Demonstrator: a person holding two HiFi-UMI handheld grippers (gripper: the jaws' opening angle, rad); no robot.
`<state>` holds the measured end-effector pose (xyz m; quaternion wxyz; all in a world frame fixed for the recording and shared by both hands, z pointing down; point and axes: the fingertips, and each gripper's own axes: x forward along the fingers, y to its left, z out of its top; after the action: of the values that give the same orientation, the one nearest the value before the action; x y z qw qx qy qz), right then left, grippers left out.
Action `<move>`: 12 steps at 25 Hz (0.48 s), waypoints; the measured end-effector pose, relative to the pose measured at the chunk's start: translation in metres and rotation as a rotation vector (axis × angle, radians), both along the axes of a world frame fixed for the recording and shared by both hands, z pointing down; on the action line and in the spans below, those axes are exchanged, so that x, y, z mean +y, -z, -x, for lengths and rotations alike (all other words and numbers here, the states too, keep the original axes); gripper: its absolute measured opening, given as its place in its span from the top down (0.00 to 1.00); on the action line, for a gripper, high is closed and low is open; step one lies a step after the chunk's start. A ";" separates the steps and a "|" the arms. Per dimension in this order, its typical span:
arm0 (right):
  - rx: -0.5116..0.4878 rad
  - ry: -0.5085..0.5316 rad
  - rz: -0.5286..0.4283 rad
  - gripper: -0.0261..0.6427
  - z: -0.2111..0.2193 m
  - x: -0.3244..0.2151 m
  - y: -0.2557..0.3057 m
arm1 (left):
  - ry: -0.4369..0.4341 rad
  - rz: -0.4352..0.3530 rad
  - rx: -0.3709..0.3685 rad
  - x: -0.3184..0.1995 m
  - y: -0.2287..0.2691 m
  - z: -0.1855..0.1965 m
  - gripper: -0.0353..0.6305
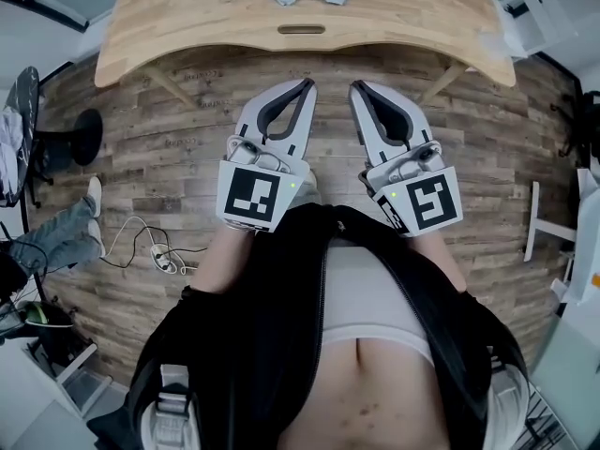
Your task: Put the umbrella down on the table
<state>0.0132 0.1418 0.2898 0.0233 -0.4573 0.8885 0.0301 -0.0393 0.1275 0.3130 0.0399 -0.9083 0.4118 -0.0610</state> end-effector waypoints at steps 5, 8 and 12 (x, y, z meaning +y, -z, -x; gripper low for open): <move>0.050 0.016 0.014 0.92 -0.017 0.048 -0.011 | 0.026 0.017 0.010 0.048 -0.004 -0.015 0.94; 0.072 0.025 0.041 0.92 -0.029 0.088 -0.020 | 0.036 0.009 0.018 0.085 -0.005 -0.027 0.94; 0.104 0.033 0.025 0.92 -0.041 0.130 -0.025 | 0.044 -0.001 0.028 0.128 -0.005 -0.039 0.94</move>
<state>0.0537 0.2717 0.3153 -0.0280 -0.4408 0.8962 0.0423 -0.0007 0.2554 0.3184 0.0333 -0.8998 0.4322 -0.0491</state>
